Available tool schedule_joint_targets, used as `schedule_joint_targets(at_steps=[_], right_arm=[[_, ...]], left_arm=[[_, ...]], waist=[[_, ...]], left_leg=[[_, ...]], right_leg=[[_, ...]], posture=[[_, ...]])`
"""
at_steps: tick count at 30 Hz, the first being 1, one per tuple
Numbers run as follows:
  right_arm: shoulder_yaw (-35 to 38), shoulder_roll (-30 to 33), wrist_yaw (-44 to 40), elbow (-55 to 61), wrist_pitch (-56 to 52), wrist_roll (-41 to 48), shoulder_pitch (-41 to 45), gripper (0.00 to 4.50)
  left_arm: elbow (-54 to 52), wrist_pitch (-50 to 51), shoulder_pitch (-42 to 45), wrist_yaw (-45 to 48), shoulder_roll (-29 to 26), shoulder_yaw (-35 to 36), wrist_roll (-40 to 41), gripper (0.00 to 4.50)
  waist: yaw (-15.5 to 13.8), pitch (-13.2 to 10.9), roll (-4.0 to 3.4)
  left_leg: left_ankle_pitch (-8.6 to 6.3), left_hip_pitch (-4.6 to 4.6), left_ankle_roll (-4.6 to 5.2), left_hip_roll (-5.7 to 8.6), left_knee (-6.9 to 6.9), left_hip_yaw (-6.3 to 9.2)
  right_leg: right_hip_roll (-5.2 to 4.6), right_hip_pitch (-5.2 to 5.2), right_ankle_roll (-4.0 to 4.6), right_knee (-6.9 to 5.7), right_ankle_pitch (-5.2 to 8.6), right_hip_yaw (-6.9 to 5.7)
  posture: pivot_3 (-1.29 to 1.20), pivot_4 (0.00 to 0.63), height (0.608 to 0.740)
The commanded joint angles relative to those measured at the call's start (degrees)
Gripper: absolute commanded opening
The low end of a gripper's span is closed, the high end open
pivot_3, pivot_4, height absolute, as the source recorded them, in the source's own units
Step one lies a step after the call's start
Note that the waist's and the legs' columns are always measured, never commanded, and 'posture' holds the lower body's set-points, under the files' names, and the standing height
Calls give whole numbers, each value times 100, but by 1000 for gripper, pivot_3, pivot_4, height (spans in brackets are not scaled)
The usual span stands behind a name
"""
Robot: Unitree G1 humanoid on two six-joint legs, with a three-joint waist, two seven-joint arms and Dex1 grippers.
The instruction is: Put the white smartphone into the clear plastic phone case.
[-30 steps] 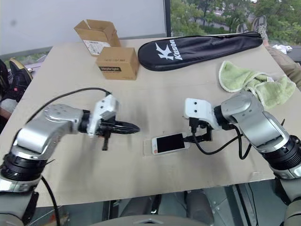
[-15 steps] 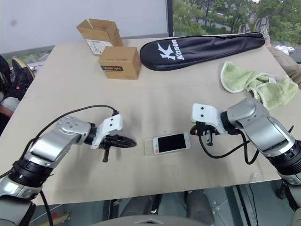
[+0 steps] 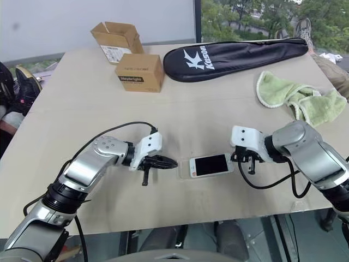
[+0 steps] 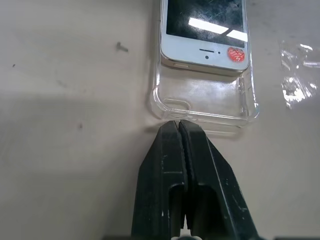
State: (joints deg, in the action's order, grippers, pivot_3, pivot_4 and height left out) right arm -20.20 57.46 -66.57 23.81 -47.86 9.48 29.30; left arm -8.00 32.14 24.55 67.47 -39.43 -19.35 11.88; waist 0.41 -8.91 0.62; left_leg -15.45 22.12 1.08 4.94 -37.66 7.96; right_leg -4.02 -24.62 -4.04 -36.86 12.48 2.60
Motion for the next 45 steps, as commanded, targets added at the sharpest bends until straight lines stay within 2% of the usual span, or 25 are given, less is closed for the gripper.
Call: schedule_joint_targets(at_steps=[1, 22, 35, 45], right_arm=[[197, 146, 40, 193, 6, 3, -8, 22], [-104, -106, 59, 474, -229, 85, 58, 22], [41, 261, -17, 149, -54, -4, 58, 22], [-142, 19, 22, 339, -156, 45, 119, 22]], left_arm=[[-51, -7, 65, -23, 26, -22, -11, 0], [-268, 208, 121, -115, 86, -42, 33, 0], [-264, 216, 109, -98, 64, -4, 60, 0], [-281, 189, 102, -123, 82, -31, 33, 0]], waist=[[2, 0, 0], [-16, 0, 0], [-17, 0, 0], [-16, 0, 0]], left_leg=[[0, 0, 0, 0, 0, 0], [0, 1, 0, 0, -12, 1], [0, 1, 0, 1, -13, 1], [0, 1, 0, 0, -14, 1]], right_leg=[[0, 0, 0, 0, 0, 0], [0, 5, -1, -2, 0, -2], [0, 5, -1, -2, 0, -2], [0, 5, -1, -2, 0, -2]], posture=[[0, 150, 740], [0, 150, 740], [0, 150, 740], [0, 150, 740]])
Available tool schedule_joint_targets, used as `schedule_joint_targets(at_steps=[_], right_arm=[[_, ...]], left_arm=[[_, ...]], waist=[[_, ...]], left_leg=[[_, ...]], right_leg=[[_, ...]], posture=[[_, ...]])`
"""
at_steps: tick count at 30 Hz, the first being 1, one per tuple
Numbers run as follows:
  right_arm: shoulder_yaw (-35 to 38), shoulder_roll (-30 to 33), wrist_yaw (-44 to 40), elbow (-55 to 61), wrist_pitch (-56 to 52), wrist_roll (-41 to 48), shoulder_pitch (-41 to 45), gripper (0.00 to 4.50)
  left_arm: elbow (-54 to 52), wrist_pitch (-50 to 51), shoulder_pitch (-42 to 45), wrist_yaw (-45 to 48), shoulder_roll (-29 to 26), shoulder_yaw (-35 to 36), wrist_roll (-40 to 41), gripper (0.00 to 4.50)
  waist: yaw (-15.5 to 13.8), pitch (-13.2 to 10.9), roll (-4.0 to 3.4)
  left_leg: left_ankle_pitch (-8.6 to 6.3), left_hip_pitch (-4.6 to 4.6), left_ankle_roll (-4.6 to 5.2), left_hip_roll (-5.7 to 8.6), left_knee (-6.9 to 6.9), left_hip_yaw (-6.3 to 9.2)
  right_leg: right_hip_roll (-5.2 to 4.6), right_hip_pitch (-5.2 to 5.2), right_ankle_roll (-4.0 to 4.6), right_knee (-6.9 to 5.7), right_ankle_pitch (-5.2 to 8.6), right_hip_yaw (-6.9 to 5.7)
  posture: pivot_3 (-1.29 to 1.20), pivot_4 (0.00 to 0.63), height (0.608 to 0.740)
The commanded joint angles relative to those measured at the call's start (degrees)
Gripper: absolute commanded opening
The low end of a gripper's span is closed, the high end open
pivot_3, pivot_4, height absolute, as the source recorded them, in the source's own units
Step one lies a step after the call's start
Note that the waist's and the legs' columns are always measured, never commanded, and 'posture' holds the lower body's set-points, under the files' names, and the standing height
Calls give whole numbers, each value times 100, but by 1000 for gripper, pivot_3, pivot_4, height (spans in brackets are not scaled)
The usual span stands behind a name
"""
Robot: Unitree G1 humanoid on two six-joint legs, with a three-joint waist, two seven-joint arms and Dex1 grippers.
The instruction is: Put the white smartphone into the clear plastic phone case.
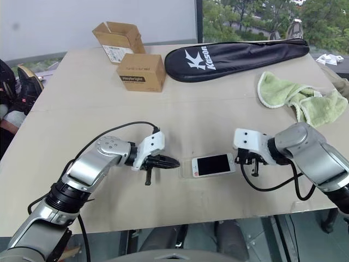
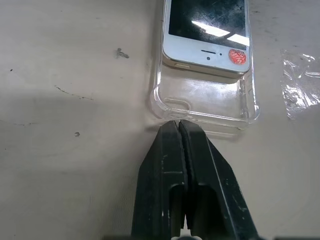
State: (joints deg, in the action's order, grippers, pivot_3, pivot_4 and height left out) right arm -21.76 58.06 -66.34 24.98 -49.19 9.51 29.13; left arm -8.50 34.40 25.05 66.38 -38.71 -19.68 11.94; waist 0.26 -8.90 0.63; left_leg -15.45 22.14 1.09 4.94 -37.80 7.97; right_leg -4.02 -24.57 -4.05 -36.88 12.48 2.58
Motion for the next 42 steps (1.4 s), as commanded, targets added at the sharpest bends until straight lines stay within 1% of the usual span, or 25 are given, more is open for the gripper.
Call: schedule_joint_targets(at_steps=[1, 14, 20, 27, 30, 32, 35, 38, 40, 42], right_arm=[[-15, -76, -1, 249, -37, 41, 142, 22], [-239, -481, 134, 413, -211, 67, 134, 22], [-351, -834, 273, 553, -390, 125, 248, 22], [-316, -888, 358, 551, -435, 166, 274, 22], [-44, -787, 353, 500, -383, 268, 212, 22], [261, -822, 356, 466, -323, 466, 149, 22], [804, -1105, 393, 382, -96, 881, -17, 22], [1322, -1440, 402, 268, 149, 1346, -269, 22], [1647, -1575, 382, 56, 340, 1582, -524, 22], [1808, -1596, 332, -255, 797, 1549, -906, 22]], left_arm=[[-236, -40, 49, -16, 10, -1, 26, 0], [-253, -75, 36, -64, 11, 20, 19, 0], [-216, -108, 53, -55, 19, 13, 8, 0], [-216, -106, 43, -86, 45, 21, 15, 0], [-198, -142, 42, -81, 5, 121, 49, 0], [-177, -124, 59, -75, 13, 319, 199, 0], [-163, -150, 96, -17, 123, 640, 555, 0], [-245, -161, 93, -29, 291, 788, 802, 0], [-386, -136, 52, -12, 396, 770, 950, 0], [-477, -105, -8, -11, 451, 651, 982, 0]], waist=[[0, 0, 0], [1, 1, 1], [12, 1, 1], [7, 1, 1], [8, 1, 1], [10, 1, 1], [11, 1, 2], [20, 1, 2], [19, 2, 4], [3, 3, 5]], left_leg=[[0, 0, 0, 0, 0, 0], [0, -1, 0, 0, -2, 1], [0, -1, 0, 0, -3, 1], [0, 3, 0, 3, -9, 3], [0, 3, 0, 2, -9, 6], [0, 4, 0, 3, -9, 6], [0, 5, 0, 2, -10, 9], [0, 5, 0, 0, -10, 9], [0, 5, 0, 1, -10, 9], [0, 7, 0, 3, -15, 8]], right_leg=[[0, 0, 0, 0, 0, 0], [0, 1, 0, -2, 0, 0], [0, 1, 0, -4, 0, 0], [1, 0, 0, -4, 0, -2], [1, 0, 0, -5, 0, -5], [1, 0, 0, -5, 0, -5], [0, 0, 0, -5, 0, -6], [0, 0, 0, -5, 0, -6], [-1, 1, 0, -4, 0, -5], [-1, 1, -1, -4, -1, -5]], posture=[[0, 150, 740], [0, 150, 740], [0, 150, 740], [0, 150, 740], [0, 150, 740], [0, 150, 740], [0, 150, 740], [0, 150, 740], [0, 150, 740], [0, 150, 740]])
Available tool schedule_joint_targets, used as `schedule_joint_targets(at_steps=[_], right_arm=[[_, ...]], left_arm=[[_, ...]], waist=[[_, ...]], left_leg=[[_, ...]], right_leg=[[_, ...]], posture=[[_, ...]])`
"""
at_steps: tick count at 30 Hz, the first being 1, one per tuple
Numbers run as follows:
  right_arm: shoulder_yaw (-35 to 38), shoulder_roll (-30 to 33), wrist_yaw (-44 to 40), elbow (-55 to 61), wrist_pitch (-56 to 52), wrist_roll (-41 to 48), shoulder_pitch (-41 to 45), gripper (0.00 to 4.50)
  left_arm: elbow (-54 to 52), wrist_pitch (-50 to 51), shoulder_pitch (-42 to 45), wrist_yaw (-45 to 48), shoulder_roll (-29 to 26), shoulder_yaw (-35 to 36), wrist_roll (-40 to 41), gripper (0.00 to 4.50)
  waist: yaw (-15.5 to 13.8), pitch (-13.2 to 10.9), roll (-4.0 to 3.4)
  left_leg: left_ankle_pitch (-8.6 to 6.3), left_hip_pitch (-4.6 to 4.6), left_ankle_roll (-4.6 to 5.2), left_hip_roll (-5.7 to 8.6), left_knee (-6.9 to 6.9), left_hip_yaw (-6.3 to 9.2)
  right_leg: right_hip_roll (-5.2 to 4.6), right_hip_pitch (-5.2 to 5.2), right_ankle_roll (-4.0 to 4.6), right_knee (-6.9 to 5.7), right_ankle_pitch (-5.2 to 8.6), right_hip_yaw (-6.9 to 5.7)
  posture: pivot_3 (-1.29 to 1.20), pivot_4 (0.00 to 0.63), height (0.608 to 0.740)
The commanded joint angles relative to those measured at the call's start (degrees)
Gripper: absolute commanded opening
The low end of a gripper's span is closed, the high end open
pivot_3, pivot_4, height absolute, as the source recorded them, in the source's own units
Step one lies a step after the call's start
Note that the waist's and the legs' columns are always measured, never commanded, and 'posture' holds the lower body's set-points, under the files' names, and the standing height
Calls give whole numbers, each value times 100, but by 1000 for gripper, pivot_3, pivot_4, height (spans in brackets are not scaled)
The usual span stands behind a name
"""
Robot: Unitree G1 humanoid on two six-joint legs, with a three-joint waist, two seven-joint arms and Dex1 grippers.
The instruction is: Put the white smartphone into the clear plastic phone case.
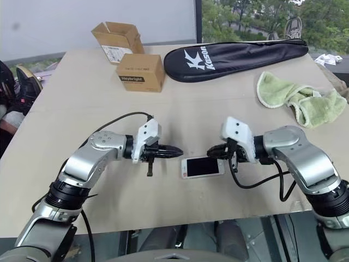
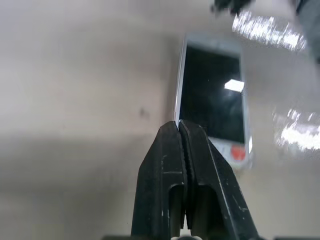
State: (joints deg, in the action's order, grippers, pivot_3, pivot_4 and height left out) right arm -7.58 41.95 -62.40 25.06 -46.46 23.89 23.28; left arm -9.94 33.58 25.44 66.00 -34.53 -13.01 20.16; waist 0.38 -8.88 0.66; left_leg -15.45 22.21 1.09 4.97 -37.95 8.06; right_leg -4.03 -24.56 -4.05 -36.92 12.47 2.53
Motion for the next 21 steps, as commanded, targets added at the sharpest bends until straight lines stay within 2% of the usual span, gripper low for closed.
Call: schedule_joint_targets(at_steps=[1, 6, 11, 16, 21], right_arm=[[409, 13, -150, -392, 806, 92, -495, 22], [481, -311, -604, -1010, 2534, 18, -1043, 22], [546, -565, -762, -1631, 2848, 247, -1017, 22], [521, -639, -966, -2039, 2698, 498, -853, 22], [439, -569, -1295, -2491, 3015, 345, -824, 22]], left_arm=[[-319, -59, -60, -2, 56, -86, 102, 0], [-269, -59, -26, -79, 94, -357, -82, 0], [-285, -1, 65, -37, -14, -486, -135, 0], [-423, 177, 158, -15, -110, -565, -89, 0], [-604, 455, 286, -124, -168, -617, -116, 0]], waist=[[-13, 1, 1], [38, 1, 0], [46, 0, 0], [32, 0, -1], [32, 0, -1]], left_leg=[[0, 0, 0, 0, -2, 0], [0, -9, 0, -2, -2, -4], [0, -31, 0, -4, -2, -15], [0, -32, 1, -3, -8, -13], [-1, -32, 1, -3, -8, -11]], right_leg=[[0, 1, 0, 0, 0, -1], [5, 5, 0, -7, 0, 3], [17, 18, 0, -18, 0, 16], [26, 24, 0, -16, 0, 14], [25, 25, -1, -15, 0, 13]], posture=[[0, 150, 740], [0, 150, 740], [0, 150, 740], [0, 150, 740], [0, 150, 740]])
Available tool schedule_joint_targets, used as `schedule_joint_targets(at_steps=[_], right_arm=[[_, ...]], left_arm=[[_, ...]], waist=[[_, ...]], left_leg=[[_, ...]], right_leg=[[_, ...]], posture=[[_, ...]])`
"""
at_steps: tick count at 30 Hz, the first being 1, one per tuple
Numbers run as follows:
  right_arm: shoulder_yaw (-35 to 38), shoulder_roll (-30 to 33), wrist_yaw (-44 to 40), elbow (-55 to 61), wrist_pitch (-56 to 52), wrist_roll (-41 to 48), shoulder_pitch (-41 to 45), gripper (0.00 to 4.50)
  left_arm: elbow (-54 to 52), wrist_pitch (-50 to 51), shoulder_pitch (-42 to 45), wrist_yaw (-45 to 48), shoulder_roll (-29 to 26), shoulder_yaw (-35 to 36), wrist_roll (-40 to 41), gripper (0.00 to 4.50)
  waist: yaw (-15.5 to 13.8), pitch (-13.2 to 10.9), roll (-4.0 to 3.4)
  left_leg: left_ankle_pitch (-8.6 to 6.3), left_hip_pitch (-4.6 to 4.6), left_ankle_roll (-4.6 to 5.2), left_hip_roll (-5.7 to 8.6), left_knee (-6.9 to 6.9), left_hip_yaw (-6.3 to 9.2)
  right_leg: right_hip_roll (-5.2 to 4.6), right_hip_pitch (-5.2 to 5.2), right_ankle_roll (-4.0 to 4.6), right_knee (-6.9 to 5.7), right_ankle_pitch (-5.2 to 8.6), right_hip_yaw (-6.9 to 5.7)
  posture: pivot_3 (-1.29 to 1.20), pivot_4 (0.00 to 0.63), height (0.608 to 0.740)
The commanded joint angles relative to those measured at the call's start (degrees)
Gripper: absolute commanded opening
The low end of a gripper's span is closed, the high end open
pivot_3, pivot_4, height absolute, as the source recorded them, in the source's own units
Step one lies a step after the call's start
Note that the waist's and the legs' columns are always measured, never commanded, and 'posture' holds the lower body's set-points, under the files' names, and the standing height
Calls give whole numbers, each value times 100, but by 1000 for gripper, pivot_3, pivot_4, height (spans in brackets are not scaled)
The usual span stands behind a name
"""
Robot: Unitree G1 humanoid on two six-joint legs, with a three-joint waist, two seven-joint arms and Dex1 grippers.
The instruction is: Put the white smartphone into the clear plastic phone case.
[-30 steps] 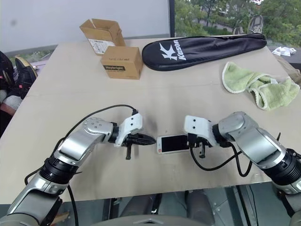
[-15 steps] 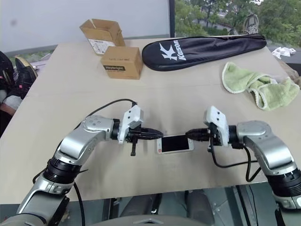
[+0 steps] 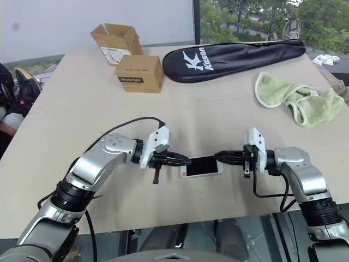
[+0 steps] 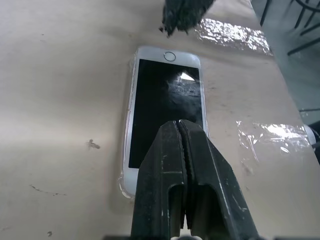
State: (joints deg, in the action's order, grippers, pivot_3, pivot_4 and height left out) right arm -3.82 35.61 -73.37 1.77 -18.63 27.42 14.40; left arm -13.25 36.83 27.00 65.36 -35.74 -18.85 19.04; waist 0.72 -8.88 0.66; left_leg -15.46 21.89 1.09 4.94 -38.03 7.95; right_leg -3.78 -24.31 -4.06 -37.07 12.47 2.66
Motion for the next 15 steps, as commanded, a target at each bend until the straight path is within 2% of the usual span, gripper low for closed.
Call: schedule_joint_targets(at_steps=[1, 8, 15], right_arm=[[48, 66, -265, -277, 302, -41, 79, 22], [-83, -15, -581, -933, 1182, -446, 192, 22], [-145, -123, -676, -1100, 1522, -540, 298, 22]], left_arm=[[-293, 168, 156, -81, -41, -33, -4, 0], [-239, 19, 155, -128, -111, -101, -173, 0], [-220, -3, 114, -144, -99, -145, -201, 0]], waist=[[0, 0, 0], [9, 0, 0], [4, 0, 0]], left_leg=[[0, 0, 0, 0, 0, 0], [0, -1, 0, 0, -1, -1], [0, -1, -1, 0, -1, -1]], right_leg=[[0, 0, 0, 0, 0, 0], [2, 0, 0, -1, 0, 1], [1, 0, 0, -1, 0, 1]], posture=[[0, 150, 740], [0, 150, 740], [0, 150, 740]])
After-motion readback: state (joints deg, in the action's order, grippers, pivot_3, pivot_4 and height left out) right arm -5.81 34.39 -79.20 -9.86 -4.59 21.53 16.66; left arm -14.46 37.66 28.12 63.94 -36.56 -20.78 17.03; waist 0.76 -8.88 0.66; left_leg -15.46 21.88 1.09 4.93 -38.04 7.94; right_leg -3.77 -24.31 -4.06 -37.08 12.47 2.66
